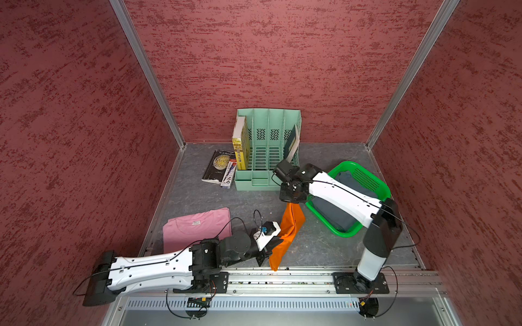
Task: Put the folded t-shirts into the basket
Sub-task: Pick up the T-shirt from the center of the board.
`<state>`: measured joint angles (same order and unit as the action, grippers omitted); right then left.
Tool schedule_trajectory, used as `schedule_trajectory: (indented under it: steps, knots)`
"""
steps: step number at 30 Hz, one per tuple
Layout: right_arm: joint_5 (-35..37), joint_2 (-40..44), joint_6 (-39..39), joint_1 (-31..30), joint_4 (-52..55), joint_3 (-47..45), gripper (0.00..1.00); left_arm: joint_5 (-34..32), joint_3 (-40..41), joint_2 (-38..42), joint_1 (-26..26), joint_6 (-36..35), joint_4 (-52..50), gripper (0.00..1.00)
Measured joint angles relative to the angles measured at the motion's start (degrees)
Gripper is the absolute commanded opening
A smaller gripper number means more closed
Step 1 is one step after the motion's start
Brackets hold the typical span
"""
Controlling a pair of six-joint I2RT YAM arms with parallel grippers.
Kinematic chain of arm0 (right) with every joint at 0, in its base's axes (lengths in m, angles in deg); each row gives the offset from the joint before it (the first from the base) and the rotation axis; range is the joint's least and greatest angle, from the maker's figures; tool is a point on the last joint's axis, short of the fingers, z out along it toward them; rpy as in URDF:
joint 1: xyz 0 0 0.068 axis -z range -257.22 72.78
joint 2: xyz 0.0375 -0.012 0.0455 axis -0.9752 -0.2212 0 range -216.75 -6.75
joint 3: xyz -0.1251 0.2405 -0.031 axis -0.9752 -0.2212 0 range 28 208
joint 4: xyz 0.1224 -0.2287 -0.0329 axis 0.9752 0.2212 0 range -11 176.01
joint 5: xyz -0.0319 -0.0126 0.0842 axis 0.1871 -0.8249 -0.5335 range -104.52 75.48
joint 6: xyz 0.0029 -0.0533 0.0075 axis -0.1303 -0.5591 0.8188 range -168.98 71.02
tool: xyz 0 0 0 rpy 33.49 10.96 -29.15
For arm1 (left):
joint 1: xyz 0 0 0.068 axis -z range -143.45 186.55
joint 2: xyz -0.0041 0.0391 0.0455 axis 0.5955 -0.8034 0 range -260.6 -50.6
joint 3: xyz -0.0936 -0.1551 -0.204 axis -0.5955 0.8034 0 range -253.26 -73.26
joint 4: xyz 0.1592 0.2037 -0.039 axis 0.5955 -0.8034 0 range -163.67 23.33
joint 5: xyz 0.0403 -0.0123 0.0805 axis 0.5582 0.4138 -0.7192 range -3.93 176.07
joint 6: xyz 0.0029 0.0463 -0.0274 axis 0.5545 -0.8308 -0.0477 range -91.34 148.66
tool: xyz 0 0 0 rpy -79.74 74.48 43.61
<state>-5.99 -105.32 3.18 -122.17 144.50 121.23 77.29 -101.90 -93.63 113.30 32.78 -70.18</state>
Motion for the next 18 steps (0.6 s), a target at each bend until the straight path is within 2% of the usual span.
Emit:
schedule_trajectory:
  steps: [6,14,18]
  knots:
    - [5.55,10.93,2.25,3.23,1.33,-0.04,0.00,1.27,-5.99,-4.59,0.28,-4.17,1.73,0.00]
    - [10.25,18.27,2.71,12.85,7.48,-0.31,0.00,0.94,-13.38,-14.73,0.46,-7.21,9.86,0.00]
    - [15.32,22.36,2.67,18.29,12.07,-0.22,0.00,0.31,-16.87,-22.16,0.48,-6.36,15.47,0.00]
